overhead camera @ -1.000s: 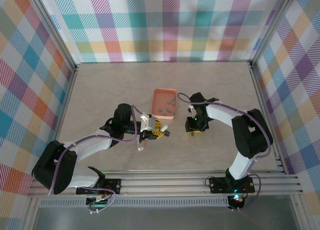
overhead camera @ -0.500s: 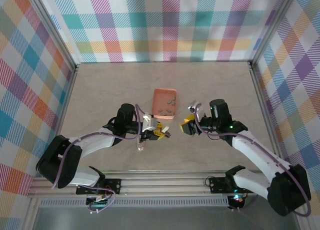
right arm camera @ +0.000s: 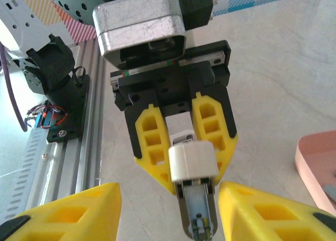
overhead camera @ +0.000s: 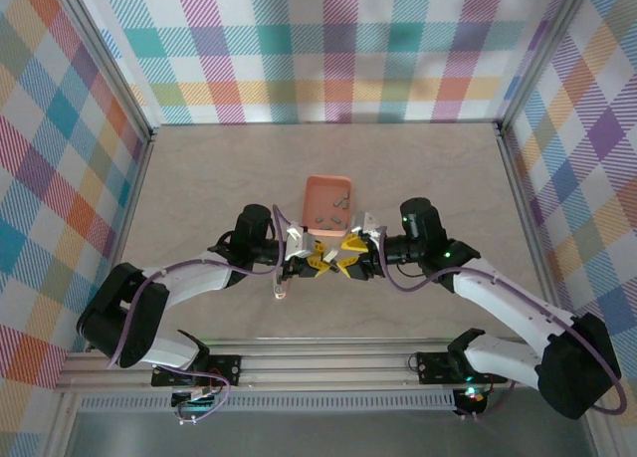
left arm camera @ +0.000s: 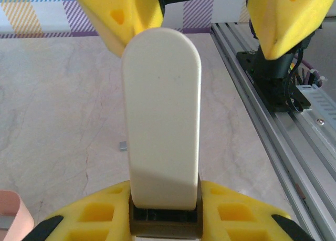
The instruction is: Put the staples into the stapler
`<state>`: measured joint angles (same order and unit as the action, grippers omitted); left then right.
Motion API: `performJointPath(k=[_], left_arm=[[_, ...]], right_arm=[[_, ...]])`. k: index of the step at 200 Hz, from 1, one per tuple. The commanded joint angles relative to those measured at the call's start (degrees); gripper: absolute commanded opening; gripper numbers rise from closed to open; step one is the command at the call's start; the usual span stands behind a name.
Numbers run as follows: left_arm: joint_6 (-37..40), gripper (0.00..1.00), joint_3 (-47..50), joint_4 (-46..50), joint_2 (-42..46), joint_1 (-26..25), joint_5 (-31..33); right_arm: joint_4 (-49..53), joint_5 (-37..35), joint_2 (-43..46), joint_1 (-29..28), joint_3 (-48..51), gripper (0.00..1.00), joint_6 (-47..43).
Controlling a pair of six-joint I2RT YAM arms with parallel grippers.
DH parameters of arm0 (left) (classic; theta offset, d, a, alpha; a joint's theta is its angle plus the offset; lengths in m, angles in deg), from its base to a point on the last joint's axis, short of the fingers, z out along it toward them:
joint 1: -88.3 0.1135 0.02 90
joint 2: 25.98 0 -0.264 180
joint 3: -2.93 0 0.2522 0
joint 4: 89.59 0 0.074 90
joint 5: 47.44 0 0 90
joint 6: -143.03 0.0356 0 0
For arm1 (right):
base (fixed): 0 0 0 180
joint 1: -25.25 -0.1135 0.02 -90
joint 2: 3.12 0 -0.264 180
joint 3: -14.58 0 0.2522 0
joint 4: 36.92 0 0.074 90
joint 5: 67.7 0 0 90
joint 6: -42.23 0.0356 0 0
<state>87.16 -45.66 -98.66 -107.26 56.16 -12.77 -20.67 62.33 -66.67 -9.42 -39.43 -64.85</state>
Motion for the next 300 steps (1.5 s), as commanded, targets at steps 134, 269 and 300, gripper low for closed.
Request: performJointPath(k=[134,269,300], left_arm=[[-9.0,0.62,-1.5,6.5,6.6,-0.4,10.6],[-43.6,1.0,10.1,23.6,34.9,0.1,60.5],[-43.3,1.0,10.5,24.7,35.4,0.1,61.6]], right_arm=[[5.4,-17.8,-3.7,-2.1,-5.6,0.12,14.9],[37.8,-53.0,-29.0,-14.3,-28.4,0.03,58.4],[39.9,-53.1,-34.2,-15.2,-32.8,0.03,60.4]])
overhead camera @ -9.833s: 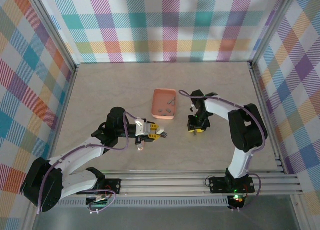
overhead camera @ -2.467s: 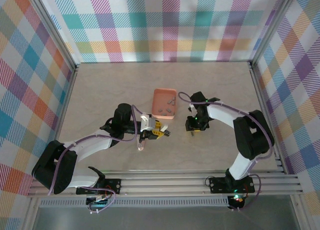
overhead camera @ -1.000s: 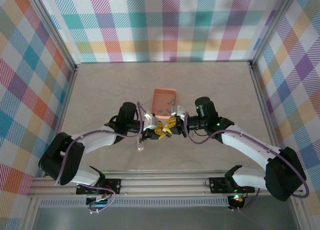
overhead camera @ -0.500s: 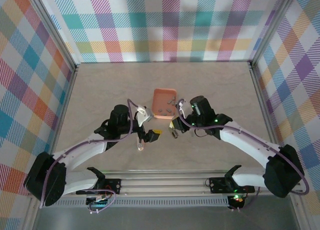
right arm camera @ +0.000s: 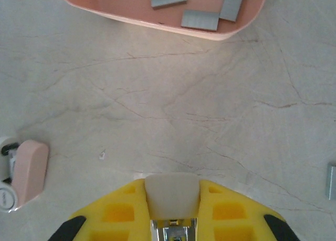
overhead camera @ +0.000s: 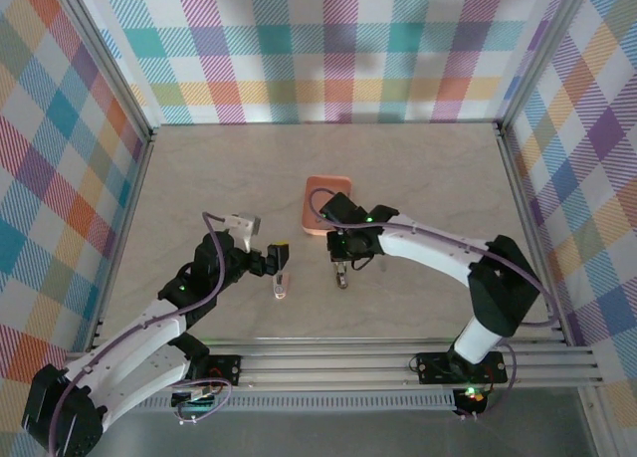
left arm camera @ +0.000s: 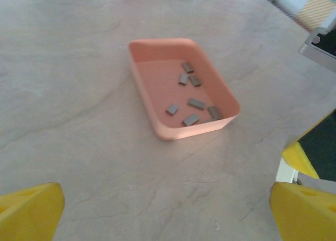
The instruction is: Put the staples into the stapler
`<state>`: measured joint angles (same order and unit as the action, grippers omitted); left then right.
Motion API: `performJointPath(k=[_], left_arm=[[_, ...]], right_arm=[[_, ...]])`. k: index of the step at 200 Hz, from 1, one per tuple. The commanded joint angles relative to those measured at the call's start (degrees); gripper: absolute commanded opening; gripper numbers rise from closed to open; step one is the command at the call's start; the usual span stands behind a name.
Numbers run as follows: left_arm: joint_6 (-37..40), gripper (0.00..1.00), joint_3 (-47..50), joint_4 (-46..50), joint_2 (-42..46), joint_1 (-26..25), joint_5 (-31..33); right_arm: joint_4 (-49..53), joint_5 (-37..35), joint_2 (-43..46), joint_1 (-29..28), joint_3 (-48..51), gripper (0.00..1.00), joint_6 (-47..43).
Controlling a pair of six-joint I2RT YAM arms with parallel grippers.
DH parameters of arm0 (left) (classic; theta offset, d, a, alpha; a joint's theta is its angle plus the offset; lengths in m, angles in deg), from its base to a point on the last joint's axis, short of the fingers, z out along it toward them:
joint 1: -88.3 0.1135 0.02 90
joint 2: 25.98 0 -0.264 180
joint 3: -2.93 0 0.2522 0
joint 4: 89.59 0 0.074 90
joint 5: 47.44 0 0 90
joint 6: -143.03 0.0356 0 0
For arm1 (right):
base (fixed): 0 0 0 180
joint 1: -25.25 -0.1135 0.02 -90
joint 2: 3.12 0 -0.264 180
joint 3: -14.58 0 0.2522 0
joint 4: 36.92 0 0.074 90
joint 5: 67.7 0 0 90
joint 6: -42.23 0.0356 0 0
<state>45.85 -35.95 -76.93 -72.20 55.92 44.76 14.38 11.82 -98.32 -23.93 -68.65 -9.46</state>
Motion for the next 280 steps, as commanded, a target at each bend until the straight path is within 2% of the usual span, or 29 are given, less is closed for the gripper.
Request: performJointPath(k=[1,103,131,155,178,218,245,280], left_arm=[[-2.0,1.0,0.8,3.0,0.3,0.3,4.1],[-2.4,1.0,-0.3,3.1,-3.6,0.4,3.8],[-2.4,1.0,-0.4,3.3,-3.8,0.3,3.8],[-2.2,1.0,-0.5,3.7,-3.9,0.3,3.8],[-1.7,1.0,-0.5,3.9,-4.1,0.3,4.0],[-2.0,1.0,-0.7,4.2,-5.4,0.3,3.9],[-2.7,1.0,-1.1,4.2,-6.3,0.3,3.6],[-3.9,1.0,-1.8,4.2,-7.6,0.3,3.5]], right_arm=[[5.0,-2.5,-2.7,-0.6,-3.7,0.03,5.0],[8.0,-1.9,-12.5,-1.1,-11.1,0.12,4.6],[8.5,-1.4,-13.4,-1.1,-12.2,0.22,4.6],[8.7,-1.4,-11.7,-1.1,-12.6,0.37,4.0],[9.6,-0.8,-8.1,-1.1,-11.9,0.39,3.3],[11.9,5.3,-0.7,-0.9,-6.3,0.39,2.2],[10.1,12.1,2.1,3.7,-1.4,0.39,1.7],[14.4,13.4,-1.2,12.5,-0.4,0.36,-5.6]])
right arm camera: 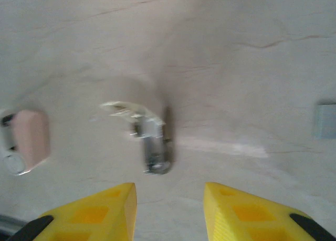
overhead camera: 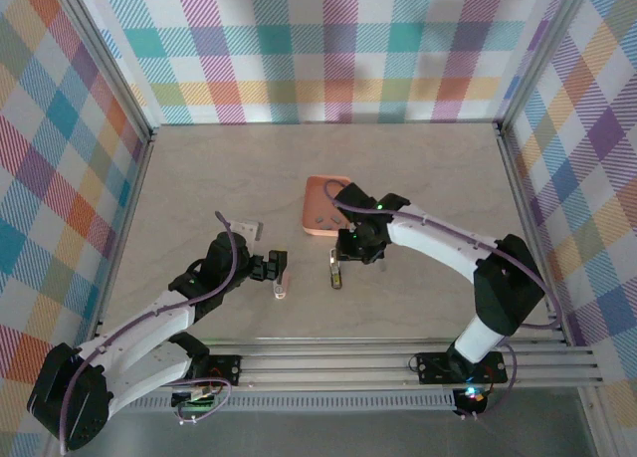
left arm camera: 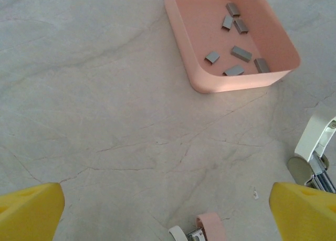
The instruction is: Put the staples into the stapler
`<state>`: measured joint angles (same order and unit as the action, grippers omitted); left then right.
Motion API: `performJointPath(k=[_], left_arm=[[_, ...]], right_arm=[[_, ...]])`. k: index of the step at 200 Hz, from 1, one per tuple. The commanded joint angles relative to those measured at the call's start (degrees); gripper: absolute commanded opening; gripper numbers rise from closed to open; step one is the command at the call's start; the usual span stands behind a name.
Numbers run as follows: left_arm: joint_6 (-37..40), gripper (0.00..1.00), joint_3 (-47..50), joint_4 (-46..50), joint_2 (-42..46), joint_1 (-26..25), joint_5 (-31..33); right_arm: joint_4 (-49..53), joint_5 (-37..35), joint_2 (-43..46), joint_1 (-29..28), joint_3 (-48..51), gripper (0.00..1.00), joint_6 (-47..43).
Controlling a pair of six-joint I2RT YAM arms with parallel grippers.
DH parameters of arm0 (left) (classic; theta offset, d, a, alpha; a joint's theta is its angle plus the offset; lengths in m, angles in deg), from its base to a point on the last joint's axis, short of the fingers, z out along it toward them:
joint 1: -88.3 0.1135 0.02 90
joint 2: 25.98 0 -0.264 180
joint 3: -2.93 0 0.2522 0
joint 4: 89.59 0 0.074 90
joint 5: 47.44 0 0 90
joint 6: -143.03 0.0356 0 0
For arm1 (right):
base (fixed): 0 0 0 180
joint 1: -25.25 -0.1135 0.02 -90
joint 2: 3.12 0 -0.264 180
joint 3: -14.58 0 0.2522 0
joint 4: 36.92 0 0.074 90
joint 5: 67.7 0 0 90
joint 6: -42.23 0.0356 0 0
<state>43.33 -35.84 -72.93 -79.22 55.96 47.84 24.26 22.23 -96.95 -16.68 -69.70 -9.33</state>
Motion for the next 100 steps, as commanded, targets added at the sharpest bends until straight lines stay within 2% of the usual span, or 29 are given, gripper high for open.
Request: performJointPath(k=[1,43,100], left_arm=[[-1.4,1.0,-2.0,0.2,-0.6,0.3,0.4],[-1.3,1.0,-2.4,0.3,-2.0,0.3,1.2],[-0.9,1.0,-3.0,0.4,-3.6,0.3,1.2]], right_arm=[[4.7,3.0,-2.8,5.3,0.6,0.36,-5.9],[7.5,1.4,-8.3,11.3,-1.0,0.35,-11.5],[8.0,-0.8,-13.5,12.7,-1.9,0.35,-13.8]])
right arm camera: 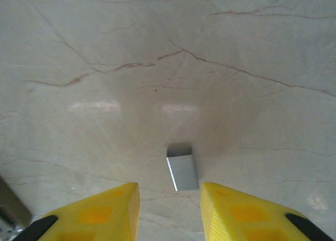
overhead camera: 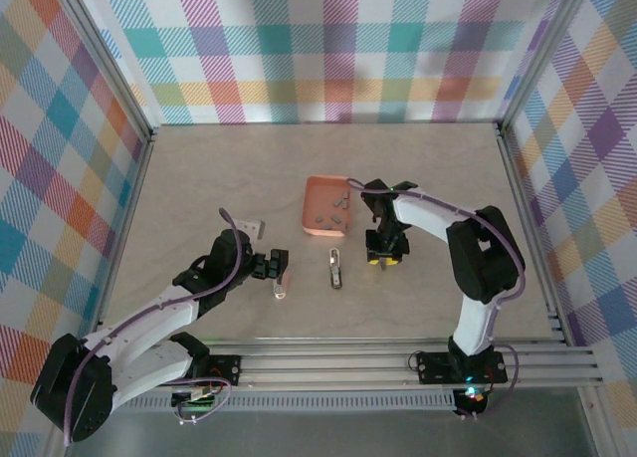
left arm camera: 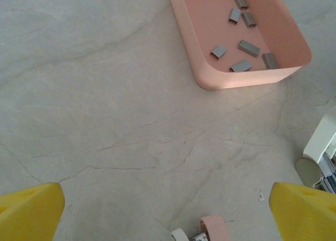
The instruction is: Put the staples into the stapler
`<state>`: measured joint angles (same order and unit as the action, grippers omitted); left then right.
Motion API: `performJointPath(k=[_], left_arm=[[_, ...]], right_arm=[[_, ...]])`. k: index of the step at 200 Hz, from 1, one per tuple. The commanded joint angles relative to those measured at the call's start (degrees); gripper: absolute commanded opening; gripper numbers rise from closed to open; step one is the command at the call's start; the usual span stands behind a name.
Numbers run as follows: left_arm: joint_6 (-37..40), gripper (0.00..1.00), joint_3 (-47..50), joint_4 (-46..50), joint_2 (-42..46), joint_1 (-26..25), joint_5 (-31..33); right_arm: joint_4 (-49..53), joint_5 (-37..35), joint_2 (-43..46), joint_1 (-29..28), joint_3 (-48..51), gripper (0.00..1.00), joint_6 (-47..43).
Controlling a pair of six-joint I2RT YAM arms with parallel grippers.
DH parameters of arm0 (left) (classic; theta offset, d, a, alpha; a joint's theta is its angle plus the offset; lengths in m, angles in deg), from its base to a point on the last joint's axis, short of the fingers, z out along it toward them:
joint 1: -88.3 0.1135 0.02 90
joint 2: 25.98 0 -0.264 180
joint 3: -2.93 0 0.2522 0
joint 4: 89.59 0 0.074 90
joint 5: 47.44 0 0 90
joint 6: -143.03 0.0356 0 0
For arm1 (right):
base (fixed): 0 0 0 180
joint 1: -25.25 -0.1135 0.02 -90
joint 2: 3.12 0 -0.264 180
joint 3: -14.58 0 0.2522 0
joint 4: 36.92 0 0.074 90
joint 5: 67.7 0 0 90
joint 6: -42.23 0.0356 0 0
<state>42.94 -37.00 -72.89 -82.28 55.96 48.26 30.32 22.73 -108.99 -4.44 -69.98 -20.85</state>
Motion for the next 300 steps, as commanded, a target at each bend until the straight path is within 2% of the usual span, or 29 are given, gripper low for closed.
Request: performJointPath(k=[1,127,202,259,300], left_arm=[[-0.5,1.0,-1.9,0.3,-0.6,0.3,0.7],[-0.5,1.0,-2.2,-0.2,-1.9,0.3,0.5],[-0.4,1.0,-1.9,-0.3,-1.8,0.3,0.7],[-2.4,1.0,0.2,-2.5,-2.4,0.3,1.4],[-5.0,1.0,1.9,-6.6,-4.7,0.3,0.4]], right_arm=[[1.9,-1.2,-1.5,0.5,-1.6,0.35,-2.2],[-1.0,0.2,-4.6,1.8,-2.2,0.25,-2.6],[-2.4,-0.3,-5.4,1.9,-0.8,0.16,-1.4],[-7.4,-1.2,3.9,1.5,3.9,0.13,2.5],[-11.5,-3.7,11.4,-1.3,8.6,0.14,6.5]])
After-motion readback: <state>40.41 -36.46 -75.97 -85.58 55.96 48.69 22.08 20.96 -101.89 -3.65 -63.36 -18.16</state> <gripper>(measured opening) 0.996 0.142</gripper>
